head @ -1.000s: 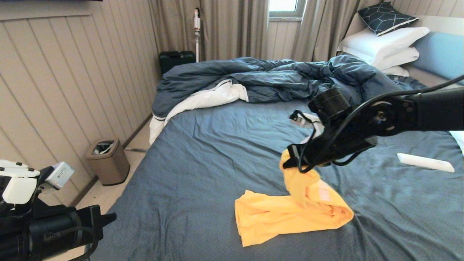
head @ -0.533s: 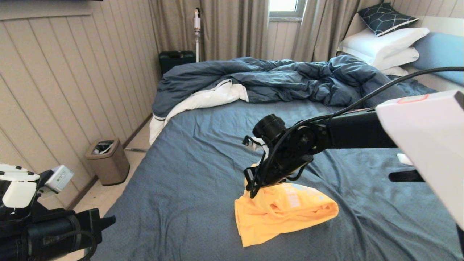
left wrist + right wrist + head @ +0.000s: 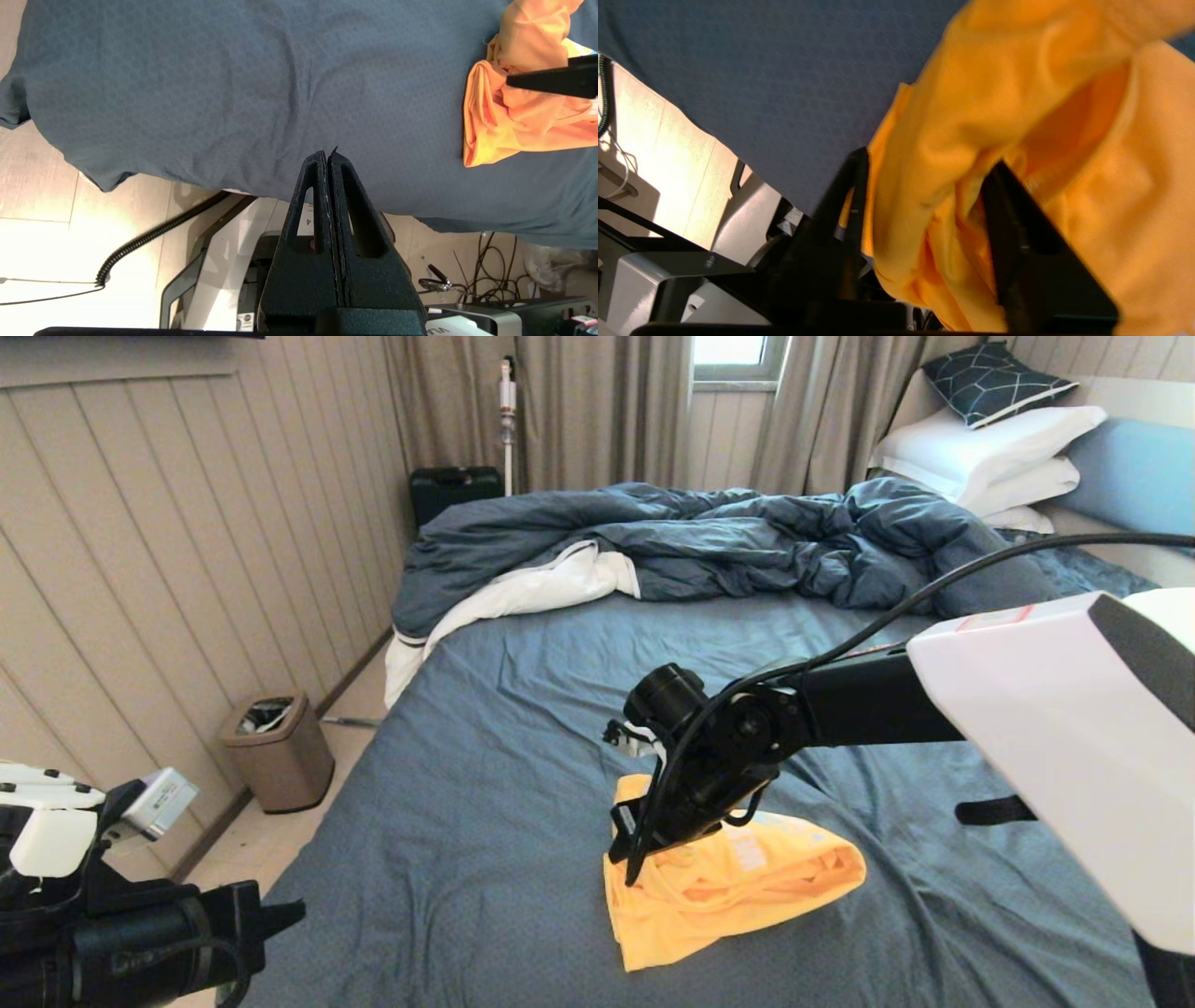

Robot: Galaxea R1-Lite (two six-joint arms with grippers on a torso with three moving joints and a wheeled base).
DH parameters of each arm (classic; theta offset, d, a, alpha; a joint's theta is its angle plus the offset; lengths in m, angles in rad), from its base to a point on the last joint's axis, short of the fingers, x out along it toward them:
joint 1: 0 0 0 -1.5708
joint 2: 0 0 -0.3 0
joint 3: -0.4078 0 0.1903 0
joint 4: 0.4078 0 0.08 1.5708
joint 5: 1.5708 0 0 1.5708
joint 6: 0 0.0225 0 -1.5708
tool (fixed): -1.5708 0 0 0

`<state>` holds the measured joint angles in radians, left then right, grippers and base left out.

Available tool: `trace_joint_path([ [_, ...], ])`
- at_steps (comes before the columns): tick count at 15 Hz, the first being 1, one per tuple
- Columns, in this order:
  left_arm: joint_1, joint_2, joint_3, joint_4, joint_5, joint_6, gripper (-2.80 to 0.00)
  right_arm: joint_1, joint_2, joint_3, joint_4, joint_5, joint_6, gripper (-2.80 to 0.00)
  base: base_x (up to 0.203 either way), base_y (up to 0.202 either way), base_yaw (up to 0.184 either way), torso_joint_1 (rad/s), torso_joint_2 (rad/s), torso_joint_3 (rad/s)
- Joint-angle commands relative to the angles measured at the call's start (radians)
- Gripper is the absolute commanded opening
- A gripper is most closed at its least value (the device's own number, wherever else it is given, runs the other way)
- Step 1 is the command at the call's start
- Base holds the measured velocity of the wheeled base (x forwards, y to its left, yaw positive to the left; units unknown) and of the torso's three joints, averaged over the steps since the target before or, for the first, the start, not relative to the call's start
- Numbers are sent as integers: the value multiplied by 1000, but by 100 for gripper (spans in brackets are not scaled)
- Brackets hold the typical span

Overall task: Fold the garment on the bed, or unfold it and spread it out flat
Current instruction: Fold the yellow T-shirt

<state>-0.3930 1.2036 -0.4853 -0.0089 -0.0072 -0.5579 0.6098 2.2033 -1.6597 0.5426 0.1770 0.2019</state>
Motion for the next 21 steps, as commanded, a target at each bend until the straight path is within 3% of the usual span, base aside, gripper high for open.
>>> trace_joint_path([
  [1, 0, -4, -9, 0, 1, -4, -280, -5, -58, 32, 2, 2, 0, 0, 0, 0, 0, 0, 0, 0],
  [6, -1, 6, -38, 4, 0, -2, -280, -27, -244, 173, -7, 2, -2, 0, 0, 0, 0, 0, 0, 0],
  [10, -8, 103, -157, 9, -14, 1, -280, -154, -267, 205, -7, 6, 1, 0, 0, 0, 0, 0, 0, 0],
  [11, -25, 155, -206, 10, -17, 3, -280, -189, -276, 231, -12, 6, 1, -280, 0, 0, 0, 0, 0, 0],
  [15, -149, 351, -491, 63, -11, 15, -280, -274, -354, 348, -121, 7, -2, -280, 0, 0, 0, 0, 0, 0],
  [21, -376, 739, -927, 188, -8, 35, -280, -362, -407, 425, -138, 14, 1, -280, 0, 0, 0, 0, 0, 0],
])
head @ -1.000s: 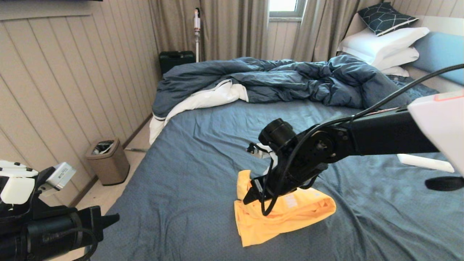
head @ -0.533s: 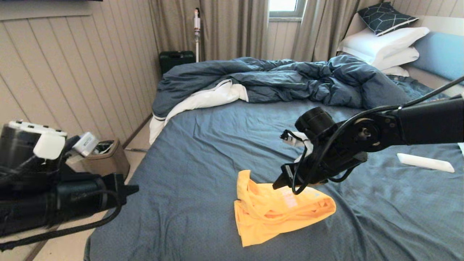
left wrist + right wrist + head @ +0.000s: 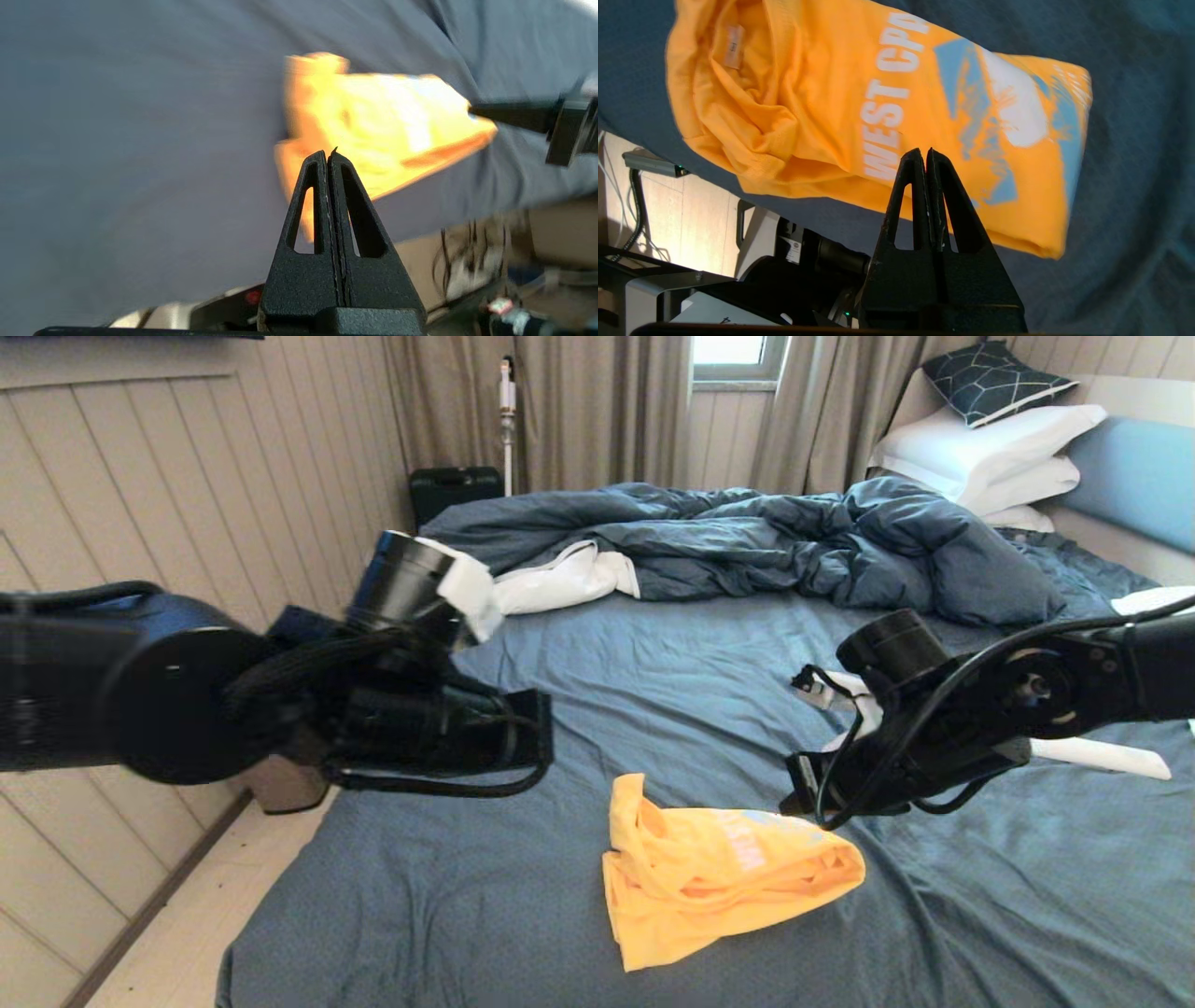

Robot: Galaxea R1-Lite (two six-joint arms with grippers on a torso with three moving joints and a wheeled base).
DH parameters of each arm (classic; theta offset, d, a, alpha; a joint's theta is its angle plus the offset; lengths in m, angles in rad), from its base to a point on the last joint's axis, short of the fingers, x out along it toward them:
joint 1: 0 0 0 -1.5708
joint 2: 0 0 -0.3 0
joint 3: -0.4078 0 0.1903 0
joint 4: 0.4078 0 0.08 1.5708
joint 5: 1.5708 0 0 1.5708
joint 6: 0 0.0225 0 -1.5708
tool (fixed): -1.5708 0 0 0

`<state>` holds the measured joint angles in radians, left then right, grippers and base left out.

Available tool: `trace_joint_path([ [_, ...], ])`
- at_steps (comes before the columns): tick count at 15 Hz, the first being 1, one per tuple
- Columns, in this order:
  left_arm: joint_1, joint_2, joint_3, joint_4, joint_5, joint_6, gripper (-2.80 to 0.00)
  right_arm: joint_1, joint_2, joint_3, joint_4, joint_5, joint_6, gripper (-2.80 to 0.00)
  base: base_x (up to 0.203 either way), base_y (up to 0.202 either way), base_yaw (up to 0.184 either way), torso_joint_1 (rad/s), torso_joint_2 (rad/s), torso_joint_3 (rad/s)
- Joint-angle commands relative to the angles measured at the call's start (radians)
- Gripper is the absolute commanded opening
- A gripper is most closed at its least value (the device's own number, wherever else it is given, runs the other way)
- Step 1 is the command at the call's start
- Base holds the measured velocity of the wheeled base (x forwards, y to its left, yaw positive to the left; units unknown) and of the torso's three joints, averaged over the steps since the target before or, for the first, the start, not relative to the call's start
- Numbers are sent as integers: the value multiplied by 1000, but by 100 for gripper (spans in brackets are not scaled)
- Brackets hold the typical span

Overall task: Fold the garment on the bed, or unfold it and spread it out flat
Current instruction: Fold the yellow T-shirt

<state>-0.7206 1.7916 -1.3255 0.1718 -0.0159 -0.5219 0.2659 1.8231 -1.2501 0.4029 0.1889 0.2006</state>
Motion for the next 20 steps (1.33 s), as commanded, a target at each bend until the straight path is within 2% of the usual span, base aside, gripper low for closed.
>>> trace_joint_path([
  [1, -88, 213, -145, 17, 0, 6, -280, -39, -39, 33, -11, 14, 1, -280, 0, 0, 0, 0, 0, 0],
  [4, -140, 336, -211, 25, 0, 19, -280, -50, -30, 74, -39, 24, 2, -280, 0, 0, 0, 0, 0, 0],
  [8, -188, 426, -245, 20, -1, 20, -280, -22, 53, 110, -153, 24, 8, -280, 0, 0, 0, 0, 0, 0],
  [13, -211, 487, -381, 33, 1, 34, -280, -11, 99, 112, -182, 24, 11, -280, 0, 0, 0, 0, 0, 0],
  [20, -184, 469, -289, 23, 3, 34, -280, -7, 147, 120, -219, 23, 13, -280, 0, 0, 0, 0, 0, 0],
])
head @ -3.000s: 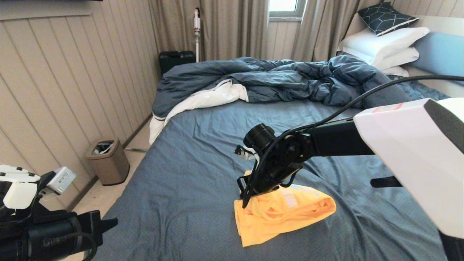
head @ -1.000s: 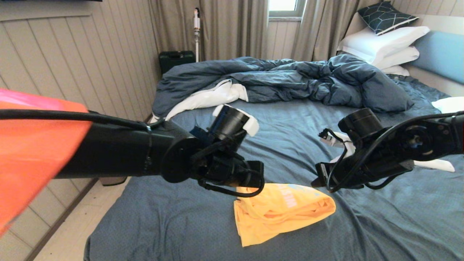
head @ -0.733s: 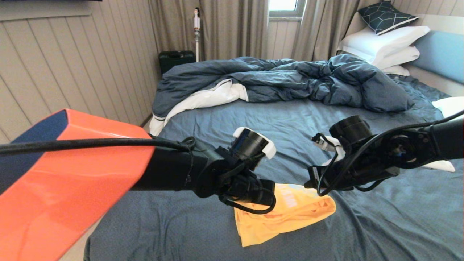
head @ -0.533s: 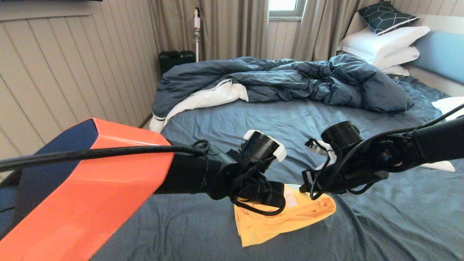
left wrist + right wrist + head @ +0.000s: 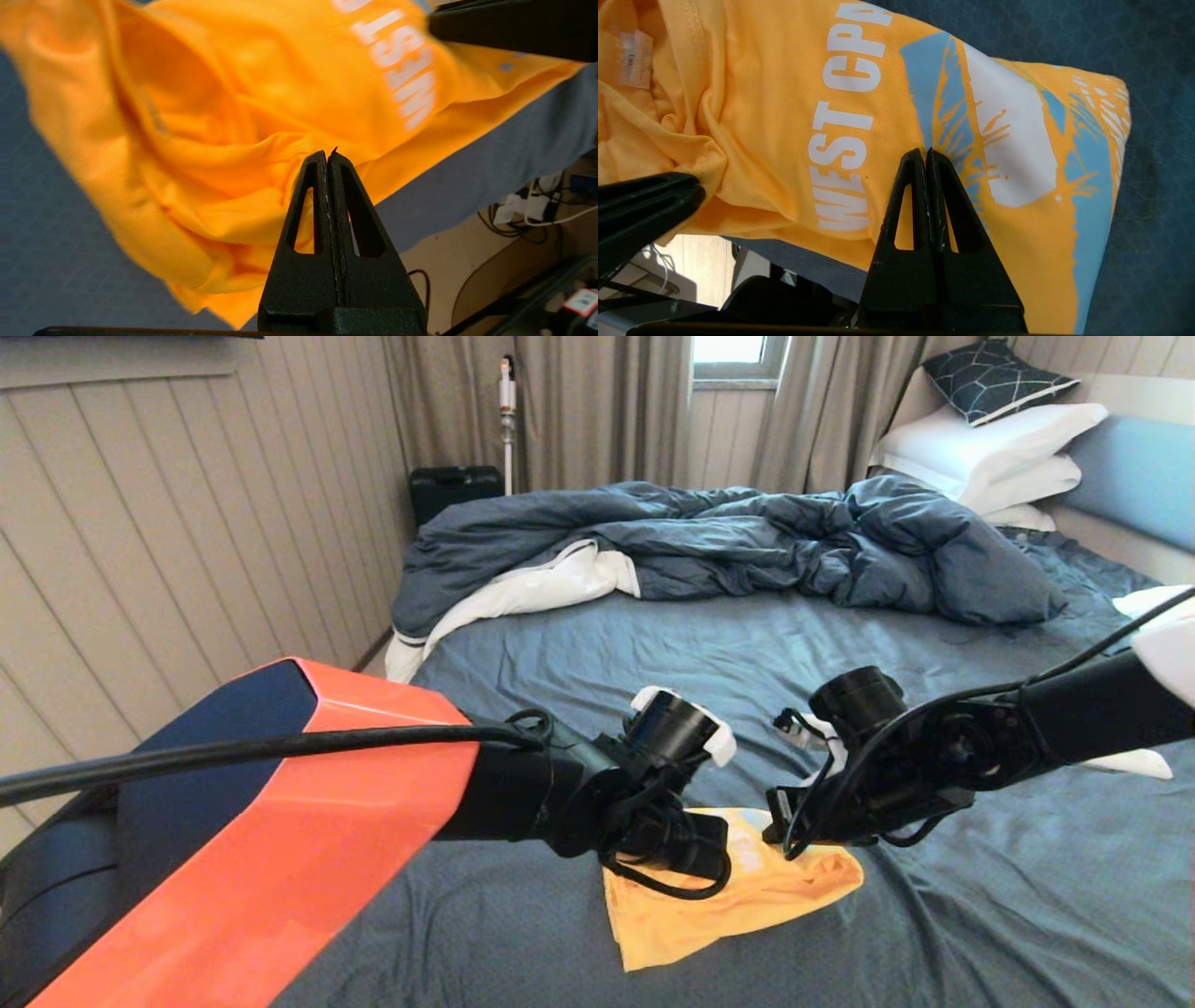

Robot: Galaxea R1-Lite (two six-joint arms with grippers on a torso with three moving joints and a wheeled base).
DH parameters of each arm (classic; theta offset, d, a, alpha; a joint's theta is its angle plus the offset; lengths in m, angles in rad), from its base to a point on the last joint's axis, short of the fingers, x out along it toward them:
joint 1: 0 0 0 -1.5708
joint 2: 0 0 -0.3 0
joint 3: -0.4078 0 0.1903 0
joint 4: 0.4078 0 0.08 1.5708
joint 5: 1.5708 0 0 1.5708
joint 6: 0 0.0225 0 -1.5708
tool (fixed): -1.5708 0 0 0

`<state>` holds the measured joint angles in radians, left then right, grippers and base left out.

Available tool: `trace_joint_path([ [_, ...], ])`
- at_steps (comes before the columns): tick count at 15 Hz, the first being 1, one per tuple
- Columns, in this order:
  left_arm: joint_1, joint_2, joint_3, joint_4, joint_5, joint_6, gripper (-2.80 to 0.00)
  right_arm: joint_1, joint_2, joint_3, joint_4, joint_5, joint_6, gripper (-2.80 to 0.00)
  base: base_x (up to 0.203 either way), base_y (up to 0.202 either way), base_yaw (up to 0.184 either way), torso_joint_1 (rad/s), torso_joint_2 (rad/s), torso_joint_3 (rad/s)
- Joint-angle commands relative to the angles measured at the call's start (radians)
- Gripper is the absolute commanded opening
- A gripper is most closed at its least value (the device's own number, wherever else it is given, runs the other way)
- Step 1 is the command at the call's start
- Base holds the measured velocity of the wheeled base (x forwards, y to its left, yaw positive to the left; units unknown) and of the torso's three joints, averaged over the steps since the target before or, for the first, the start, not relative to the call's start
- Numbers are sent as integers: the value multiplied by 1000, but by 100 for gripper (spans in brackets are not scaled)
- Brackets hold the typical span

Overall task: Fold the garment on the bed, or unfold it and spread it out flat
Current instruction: Fold the yellow T-shirt

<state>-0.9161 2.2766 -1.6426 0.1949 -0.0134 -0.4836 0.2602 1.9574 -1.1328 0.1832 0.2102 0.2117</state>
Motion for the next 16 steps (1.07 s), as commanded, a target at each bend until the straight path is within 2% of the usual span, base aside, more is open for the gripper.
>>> trace_joint_path([
  [1, 15, -30, 56, -4, 1, -5, -280, -1, 11, 4, 0, 1, 1, -280, 0, 0, 0, 0, 0, 0],
  [6, 19, -139, 315, -147, 30, -4, -280, -13, 8, 38, -18, 3, -2, -280, 0, 0, 0, 0, 0, 0],
  [10, -18, -288, 514, -168, 34, -11, -280, -23, 6, 74, -52, 5, -2, -280, 0, 0, 0, 0, 0, 0],
  [13, -29, -332, 566, -171, 35, -15, -280, -29, 4, 82, -60, 5, -2, -280, 0, 0, 0, 0, 0, 0],
  [16, -26, -347, 490, -170, 36, -11, -280, -28, -21, 78, -60, 5, -1, -280, 0, 0, 0, 0, 0, 0],
])
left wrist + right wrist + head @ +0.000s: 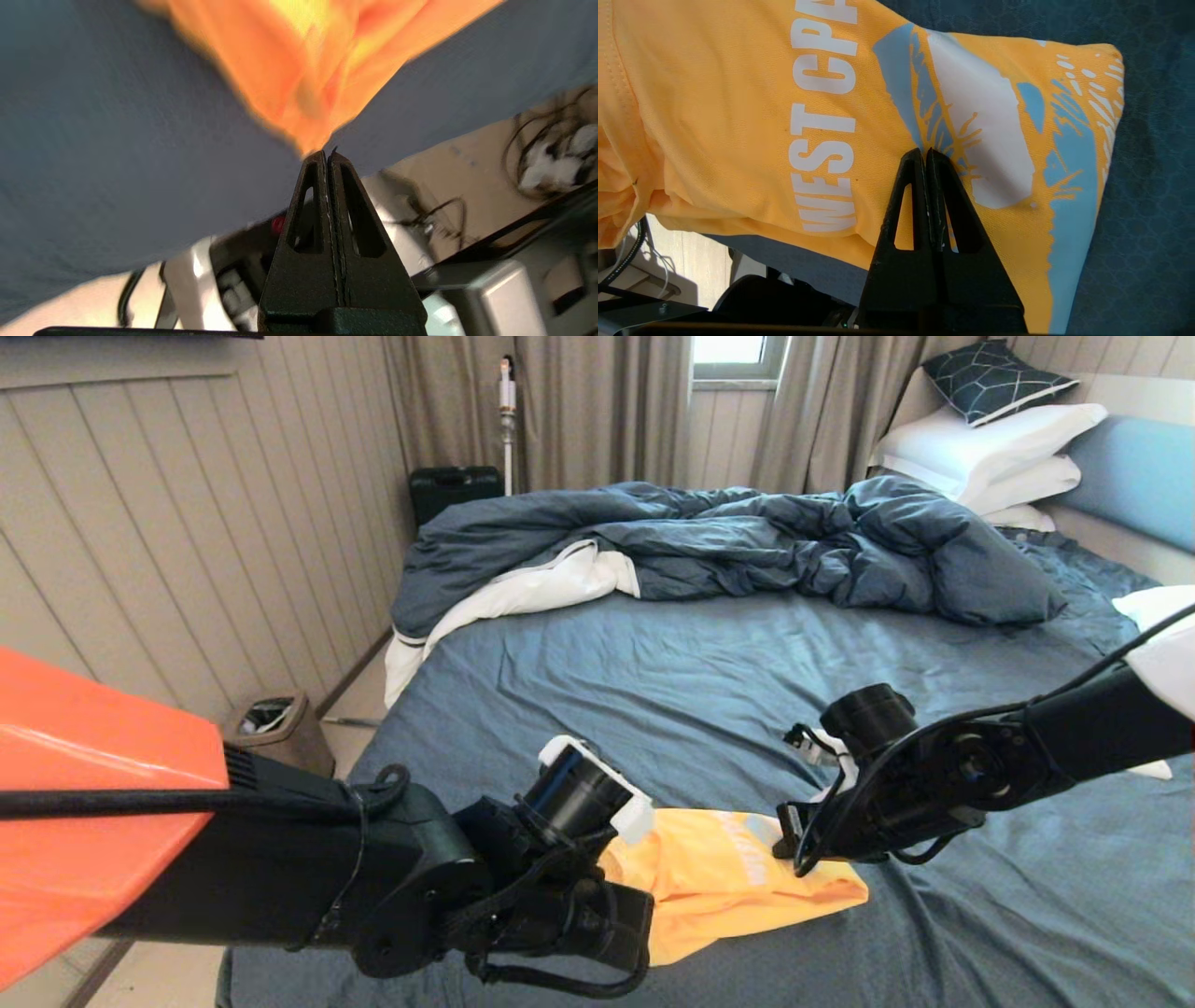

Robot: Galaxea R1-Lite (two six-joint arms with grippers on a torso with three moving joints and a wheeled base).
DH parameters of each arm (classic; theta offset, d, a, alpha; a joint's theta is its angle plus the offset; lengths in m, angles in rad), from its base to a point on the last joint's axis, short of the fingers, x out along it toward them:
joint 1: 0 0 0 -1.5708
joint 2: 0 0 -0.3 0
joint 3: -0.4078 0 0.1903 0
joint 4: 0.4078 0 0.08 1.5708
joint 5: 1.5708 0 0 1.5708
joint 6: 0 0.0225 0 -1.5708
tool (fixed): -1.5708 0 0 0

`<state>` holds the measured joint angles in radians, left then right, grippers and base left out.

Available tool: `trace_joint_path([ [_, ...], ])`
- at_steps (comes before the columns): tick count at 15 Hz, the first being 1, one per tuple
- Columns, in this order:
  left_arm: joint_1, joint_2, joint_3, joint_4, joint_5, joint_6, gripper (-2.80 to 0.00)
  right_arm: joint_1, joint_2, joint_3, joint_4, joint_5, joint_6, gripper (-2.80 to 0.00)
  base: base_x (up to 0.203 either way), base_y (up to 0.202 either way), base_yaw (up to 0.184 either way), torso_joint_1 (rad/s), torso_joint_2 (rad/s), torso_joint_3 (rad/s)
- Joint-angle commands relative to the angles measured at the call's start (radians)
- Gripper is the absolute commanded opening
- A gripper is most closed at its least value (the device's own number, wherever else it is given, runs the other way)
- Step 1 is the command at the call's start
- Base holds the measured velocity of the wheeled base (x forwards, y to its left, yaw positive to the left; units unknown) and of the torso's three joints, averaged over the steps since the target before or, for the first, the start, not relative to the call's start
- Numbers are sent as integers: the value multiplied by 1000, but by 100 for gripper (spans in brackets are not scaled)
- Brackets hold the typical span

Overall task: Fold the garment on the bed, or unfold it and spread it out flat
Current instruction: Fold the yellow T-shirt

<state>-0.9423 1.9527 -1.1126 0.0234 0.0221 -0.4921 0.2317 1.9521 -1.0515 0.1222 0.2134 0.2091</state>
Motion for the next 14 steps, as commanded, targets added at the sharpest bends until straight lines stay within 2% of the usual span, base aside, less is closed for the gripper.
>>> trace_joint_path([
  [1, 0, -26, -89, 7, 1, -1, -280, 3, -32, -7, 1, 1, 2, -280, 0, 0, 0, 0, 0, 0],
  [4, -5, 10, -267, 60, -4, 1, -280, 21, -95, -31, 2, 1, 24, -280, 0, 0, 0, 0, 0, 0],
  [7, -32, 150, -415, 108, -9, -1, -280, 59, -111, -64, 4, 1, 54, -280, 0, 0, 0, 0, 0, 0],
  [9, -47, 229, -468, 122, -11, 1, -280, 64, -98, -88, 3, 1, 59, -280, 0, 0, 0, 0, 0, 0],
  [14, -37, 382, -504, 102, -7, 4, -280, 63, 19, -185, 4, 0, 101, -280, 0, 0, 0, 0, 0, 0],
])
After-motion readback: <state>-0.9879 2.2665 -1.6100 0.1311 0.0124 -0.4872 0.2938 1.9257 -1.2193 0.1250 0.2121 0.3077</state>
